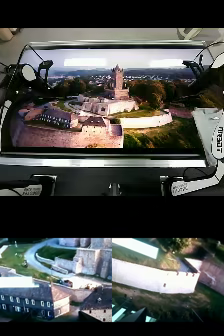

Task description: Fold the shirts.

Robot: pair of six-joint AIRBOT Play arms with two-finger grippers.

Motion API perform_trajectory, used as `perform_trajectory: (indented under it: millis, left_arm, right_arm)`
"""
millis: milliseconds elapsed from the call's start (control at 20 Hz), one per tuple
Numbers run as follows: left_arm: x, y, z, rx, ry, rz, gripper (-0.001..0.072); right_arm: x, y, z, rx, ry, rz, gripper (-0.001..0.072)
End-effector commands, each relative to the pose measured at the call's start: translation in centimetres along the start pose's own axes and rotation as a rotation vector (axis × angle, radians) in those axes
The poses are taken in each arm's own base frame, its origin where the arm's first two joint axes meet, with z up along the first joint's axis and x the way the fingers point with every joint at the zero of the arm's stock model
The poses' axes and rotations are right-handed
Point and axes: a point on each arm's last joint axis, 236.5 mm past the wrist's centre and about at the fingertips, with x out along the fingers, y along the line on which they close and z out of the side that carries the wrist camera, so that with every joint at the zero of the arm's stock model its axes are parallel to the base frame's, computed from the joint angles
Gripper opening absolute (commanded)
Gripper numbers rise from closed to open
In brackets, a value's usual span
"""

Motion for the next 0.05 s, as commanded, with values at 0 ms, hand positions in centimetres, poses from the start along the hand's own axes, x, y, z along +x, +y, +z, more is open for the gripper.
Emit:
perform_trajectory:
  millis: [0]
  left_arm:
    - [0.01,0.01,-0.01,0.0,0.0,0.0,0.072]
  right_arm:
    - [0.05,0.0,0.0,-0.002,0.001,0.0,0.0608]
